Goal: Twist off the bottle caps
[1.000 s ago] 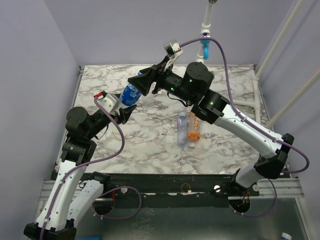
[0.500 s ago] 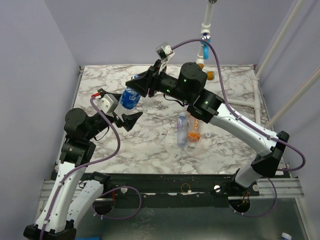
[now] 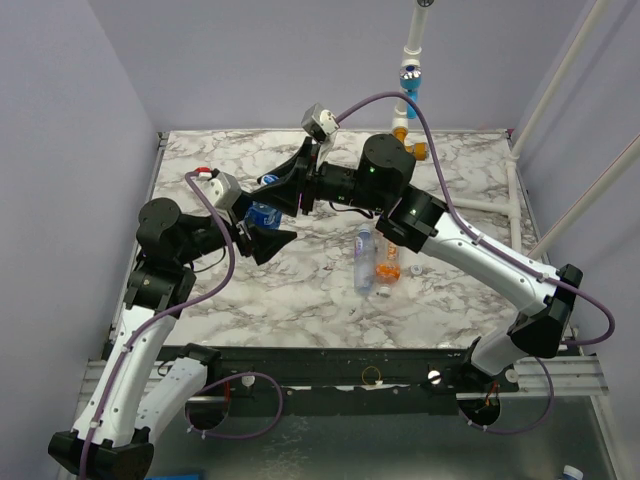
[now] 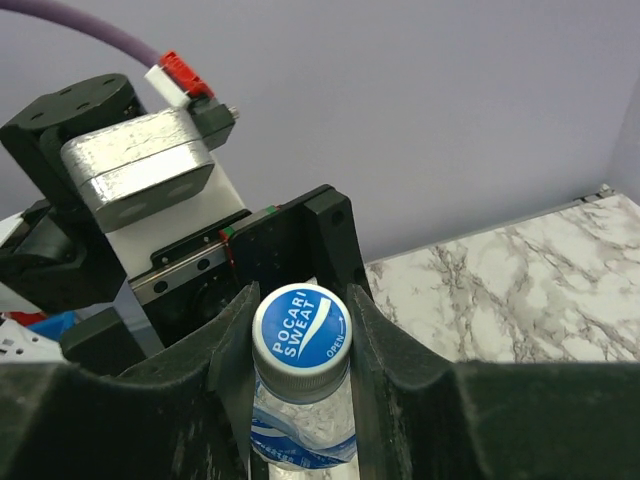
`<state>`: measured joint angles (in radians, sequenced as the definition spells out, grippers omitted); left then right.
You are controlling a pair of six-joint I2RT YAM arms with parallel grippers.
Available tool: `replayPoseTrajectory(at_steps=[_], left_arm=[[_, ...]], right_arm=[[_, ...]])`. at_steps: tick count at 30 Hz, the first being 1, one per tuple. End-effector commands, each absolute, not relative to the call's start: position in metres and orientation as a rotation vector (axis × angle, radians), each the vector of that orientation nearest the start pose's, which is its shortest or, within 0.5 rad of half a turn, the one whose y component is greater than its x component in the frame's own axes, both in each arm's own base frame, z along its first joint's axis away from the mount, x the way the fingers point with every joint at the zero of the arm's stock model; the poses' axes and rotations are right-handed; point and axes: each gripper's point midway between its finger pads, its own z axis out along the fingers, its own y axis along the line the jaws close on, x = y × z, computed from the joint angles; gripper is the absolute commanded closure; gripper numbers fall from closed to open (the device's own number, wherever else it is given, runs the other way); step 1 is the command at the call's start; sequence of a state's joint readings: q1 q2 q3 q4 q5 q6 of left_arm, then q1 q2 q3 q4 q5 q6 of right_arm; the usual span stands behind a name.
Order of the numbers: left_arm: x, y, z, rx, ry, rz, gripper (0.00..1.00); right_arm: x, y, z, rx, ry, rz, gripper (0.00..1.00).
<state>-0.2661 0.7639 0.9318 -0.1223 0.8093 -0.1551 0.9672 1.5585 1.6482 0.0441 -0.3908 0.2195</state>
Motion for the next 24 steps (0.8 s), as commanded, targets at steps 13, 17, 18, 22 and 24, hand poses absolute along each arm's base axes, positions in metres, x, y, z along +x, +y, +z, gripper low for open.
replayPoseTrajectory(at_steps=[13,17,18,22,24], left_arm=[[0.199,-0.201,0.37,0.809,1.432,-1.012,0.63],[0.211,-0.195,0.37,0.771,1.435,-0.936,0.71],[0.215,-0.193,0.37,0.757,1.436,-0.91,0.72],[0.23,-0.185,0.373,0.704,1.44,-0.821,0.81],[0.235,-0.181,0.373,0.685,1.443,-0.792,0.84]], right_arm=[[0.208,0.429,0.481,-0.844,1.205,1.217,0.32],[0.224,0.43,0.487,-0.747,1.279,1.193,0.29],[0.227,0.431,0.487,-0.736,1.296,1.191,0.29],[0.242,0.437,0.477,-0.705,1.391,1.147,0.32],[0.247,0.441,0.471,-0.701,1.421,1.131,0.34]])
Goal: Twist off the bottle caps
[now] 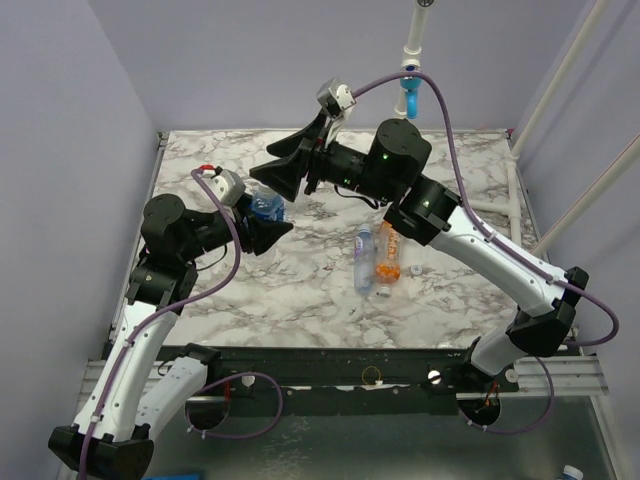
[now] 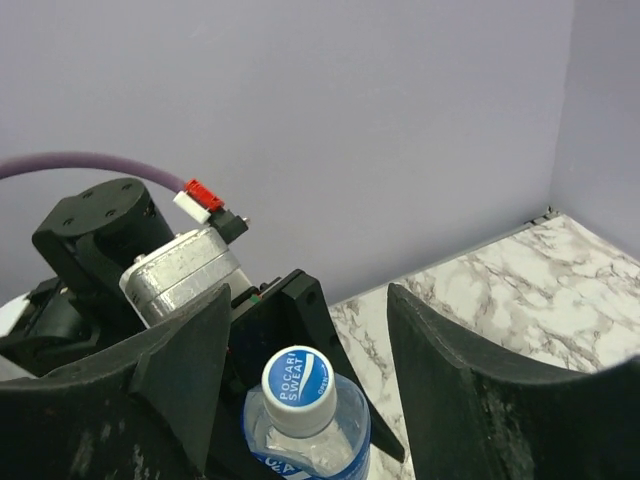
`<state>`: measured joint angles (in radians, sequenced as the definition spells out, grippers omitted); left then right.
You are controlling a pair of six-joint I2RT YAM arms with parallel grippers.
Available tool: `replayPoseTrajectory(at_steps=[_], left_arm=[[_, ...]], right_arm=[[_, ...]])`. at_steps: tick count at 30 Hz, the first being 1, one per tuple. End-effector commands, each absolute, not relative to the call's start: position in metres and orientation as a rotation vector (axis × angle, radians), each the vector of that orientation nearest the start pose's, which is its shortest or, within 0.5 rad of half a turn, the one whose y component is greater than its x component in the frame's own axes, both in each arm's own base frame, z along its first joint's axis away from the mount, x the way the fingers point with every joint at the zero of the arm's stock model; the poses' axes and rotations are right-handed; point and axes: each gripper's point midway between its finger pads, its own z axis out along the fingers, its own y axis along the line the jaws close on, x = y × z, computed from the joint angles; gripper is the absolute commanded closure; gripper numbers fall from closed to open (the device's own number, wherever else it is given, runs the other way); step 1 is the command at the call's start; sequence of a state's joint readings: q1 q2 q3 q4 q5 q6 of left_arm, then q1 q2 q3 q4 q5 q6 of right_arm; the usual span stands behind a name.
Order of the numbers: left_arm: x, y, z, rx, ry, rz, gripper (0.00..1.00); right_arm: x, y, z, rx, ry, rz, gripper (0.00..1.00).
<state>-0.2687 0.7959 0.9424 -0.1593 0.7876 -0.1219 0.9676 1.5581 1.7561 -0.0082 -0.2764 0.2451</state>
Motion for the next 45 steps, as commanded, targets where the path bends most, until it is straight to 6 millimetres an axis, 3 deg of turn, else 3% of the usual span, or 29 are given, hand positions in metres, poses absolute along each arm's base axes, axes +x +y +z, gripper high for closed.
replayPoseTrajectory(at_steps=[1,14,28,35,41,45], left_arm=[[0.236,-0.18,0.373,0.677,1.445,-0.781,0.85],[0.24,-0.177,0.374,0.668,1.442,-0.749,0.86],[0.244,-0.176,0.372,0.658,1.454,-0.737,0.86],[0.244,-0.176,0.374,0.656,1.452,-0.738,0.86],[0.245,-0.176,0.377,0.642,1.456,-0.748,0.86],[0.244,-0.177,0.379,0.64,1.457,-0.761,0.86]], right_arm=[[0.248,0.442,0.468,-0.702,1.432,1.129,0.35],[0.252,0.455,0.457,-0.727,1.478,1.136,0.41],[0.238,0.46,0.456,-0.772,1.457,1.217,0.35],[0.241,0.461,0.45,-0.77,1.474,1.211,0.47],[0.244,0.463,0.442,-0.767,1.496,1.197,0.48],[0.246,0.46,0.446,-0.755,1.48,1.181,0.59]])
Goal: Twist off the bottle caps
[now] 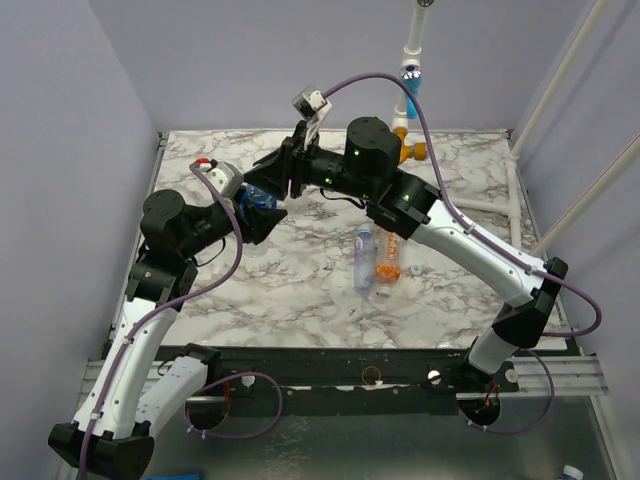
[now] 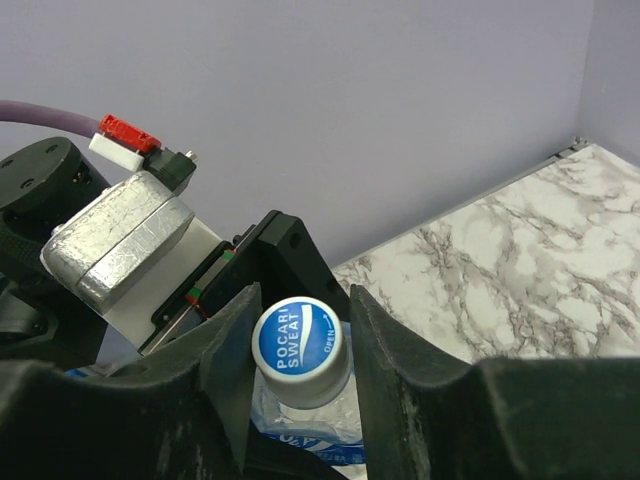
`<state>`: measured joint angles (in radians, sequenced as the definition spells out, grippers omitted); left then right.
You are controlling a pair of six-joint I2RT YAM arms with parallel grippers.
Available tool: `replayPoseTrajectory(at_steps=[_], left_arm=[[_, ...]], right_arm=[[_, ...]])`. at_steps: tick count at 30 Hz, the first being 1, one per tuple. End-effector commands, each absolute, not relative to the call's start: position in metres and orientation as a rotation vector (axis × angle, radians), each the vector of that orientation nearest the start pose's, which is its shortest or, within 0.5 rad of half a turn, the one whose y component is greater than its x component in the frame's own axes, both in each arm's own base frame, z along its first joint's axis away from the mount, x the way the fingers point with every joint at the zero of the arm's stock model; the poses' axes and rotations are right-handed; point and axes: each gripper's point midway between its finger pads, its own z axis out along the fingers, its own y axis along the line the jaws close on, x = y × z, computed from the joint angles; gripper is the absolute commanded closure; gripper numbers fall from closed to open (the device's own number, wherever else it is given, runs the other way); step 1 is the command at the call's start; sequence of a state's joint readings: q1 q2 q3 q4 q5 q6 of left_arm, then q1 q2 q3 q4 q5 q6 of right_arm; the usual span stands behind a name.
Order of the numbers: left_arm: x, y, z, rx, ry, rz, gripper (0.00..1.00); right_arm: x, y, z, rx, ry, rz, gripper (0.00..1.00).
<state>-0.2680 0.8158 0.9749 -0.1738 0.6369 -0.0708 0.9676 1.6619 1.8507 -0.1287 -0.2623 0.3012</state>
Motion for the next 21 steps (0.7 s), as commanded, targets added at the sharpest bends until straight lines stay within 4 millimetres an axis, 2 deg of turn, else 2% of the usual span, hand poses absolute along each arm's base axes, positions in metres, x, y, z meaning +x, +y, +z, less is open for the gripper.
replayPoseTrajectory(at_steps=[1,6,9,15,19,21], left_arm=[[0.243,-0.177,0.379,0.64,1.455,-0.764,0.86],[0.235,-0.182,0.38,0.662,1.448,-0.809,0.86],[0.225,-0.187,0.384,0.691,1.438,-0.869,0.86],[0.189,-0.204,0.399,0.794,1.404,-1.083,0.86],[0.16,-0.212,0.409,0.866,1.397,-1.266,0.86],[0.151,-0.214,0.413,0.887,1.402,-1.333,0.86]], right_arm=[[0.246,0.459,0.448,-0.751,1.474,1.178,0.64],[0.243,0.449,0.464,-0.741,1.423,1.16,0.84],[0.231,0.443,0.477,-0.779,1.348,1.187,0.9],[0.169,0.426,0.508,-0.988,1.066,1.351,0.97],[0.114,0.412,0.511,-1.21,0.872,1.51,0.99],[0.096,0.405,0.51,-1.298,0.804,1.573,0.99]])
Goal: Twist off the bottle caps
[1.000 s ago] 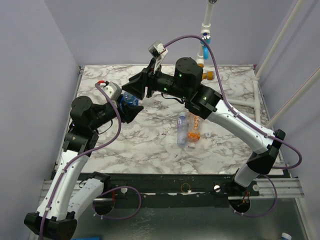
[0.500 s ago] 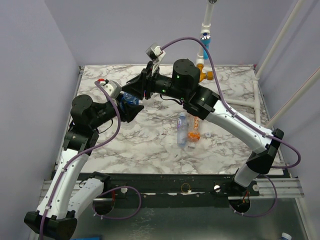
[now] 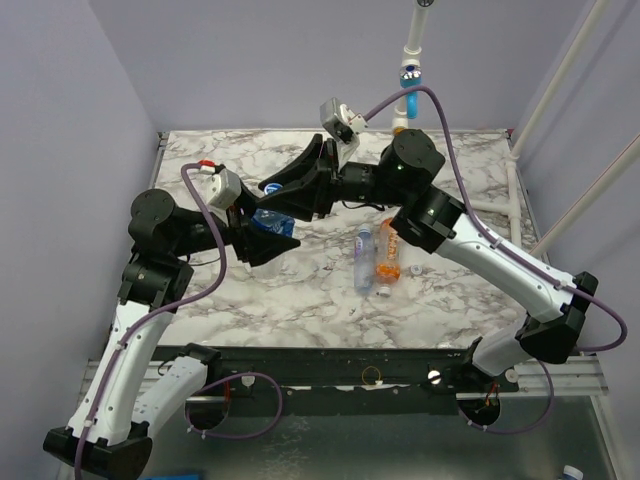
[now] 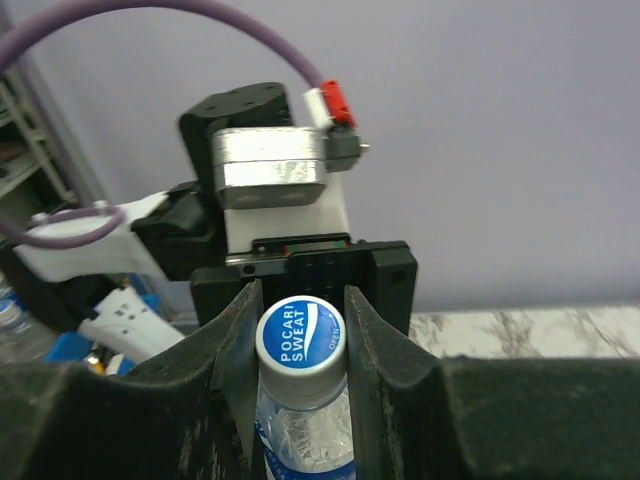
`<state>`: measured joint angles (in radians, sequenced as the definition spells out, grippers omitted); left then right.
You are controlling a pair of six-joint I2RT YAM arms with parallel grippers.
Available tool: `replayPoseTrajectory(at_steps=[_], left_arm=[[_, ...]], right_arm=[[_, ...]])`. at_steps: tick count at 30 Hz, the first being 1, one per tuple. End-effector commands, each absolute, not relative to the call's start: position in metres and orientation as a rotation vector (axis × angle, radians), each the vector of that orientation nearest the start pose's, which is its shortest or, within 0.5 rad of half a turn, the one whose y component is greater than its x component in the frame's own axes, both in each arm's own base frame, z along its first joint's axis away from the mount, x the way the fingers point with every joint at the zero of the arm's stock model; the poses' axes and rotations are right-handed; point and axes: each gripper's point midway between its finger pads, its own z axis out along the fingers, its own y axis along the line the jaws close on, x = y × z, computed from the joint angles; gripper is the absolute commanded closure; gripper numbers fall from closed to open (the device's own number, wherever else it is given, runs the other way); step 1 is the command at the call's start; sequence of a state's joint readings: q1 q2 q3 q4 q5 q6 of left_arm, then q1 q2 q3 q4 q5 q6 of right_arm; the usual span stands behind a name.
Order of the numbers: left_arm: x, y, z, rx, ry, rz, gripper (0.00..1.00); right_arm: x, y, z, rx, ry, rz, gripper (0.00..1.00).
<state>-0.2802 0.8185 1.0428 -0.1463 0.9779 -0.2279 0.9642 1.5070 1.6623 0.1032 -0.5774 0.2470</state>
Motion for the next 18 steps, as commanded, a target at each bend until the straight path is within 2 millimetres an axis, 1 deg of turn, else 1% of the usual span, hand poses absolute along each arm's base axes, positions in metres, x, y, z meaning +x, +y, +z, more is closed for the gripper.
replayPoseTrajectory(at_steps=[1,3,6,7,8,9,10,11,12,14,16,17,18], left_arm=[[0.148,-0.215,0.413,0.894,1.404,-1.354,0.86],[0.145,-0.215,0.414,0.904,1.407,-1.376,0.86],[0.145,-0.215,0.413,0.908,1.405,-1.374,0.86],[0.146,-0.215,0.412,0.907,1.404,-1.368,0.86],[0.149,-0.215,0.41,0.898,1.407,-1.356,0.86],[0.153,-0.215,0.408,0.884,1.41,-1.33,0.86],[0.16,-0.214,0.406,0.858,1.418,-1.296,0.86],[0.168,-0.212,0.403,0.839,1.423,-1.249,0.86],[0.177,-0.21,0.4,0.81,1.431,-1.197,0.88],[0.195,-0.204,0.395,0.759,1.444,-1.09,0.88],[0.211,-0.197,0.389,0.714,1.458,-0.993,0.88],[0.219,-0.193,0.387,0.684,1.468,-0.948,0.89],[0.225,-0.19,0.385,0.668,1.472,-0.909,0.9]], right_arm=[[0.09,0.403,0.509,-1.328,0.785,1.596,0.99],[0.083,0.401,0.506,-1.371,0.764,1.623,1.0],[0.088,0.403,0.503,-1.358,0.799,1.606,0.98],[0.095,0.406,0.505,-1.318,0.825,1.576,0.9],[0.107,0.409,0.506,-1.261,0.875,1.537,0.75],[0.126,0.414,0.511,-1.161,0.941,1.471,0.56],[0.144,0.415,0.513,-1.068,1.004,1.409,0.43],[0.165,0.415,0.516,-0.964,1.062,1.337,0.34],[0.18,0.412,0.518,-0.888,1.101,1.284,0.25],[0.205,0.406,0.522,-0.758,1.166,1.196,0.18],[0.22,0.404,0.52,-0.69,1.225,1.149,0.18],[0.227,0.406,0.513,-0.676,1.272,1.126,0.18],[0.234,0.407,0.511,-0.654,1.306,1.104,0.19]])
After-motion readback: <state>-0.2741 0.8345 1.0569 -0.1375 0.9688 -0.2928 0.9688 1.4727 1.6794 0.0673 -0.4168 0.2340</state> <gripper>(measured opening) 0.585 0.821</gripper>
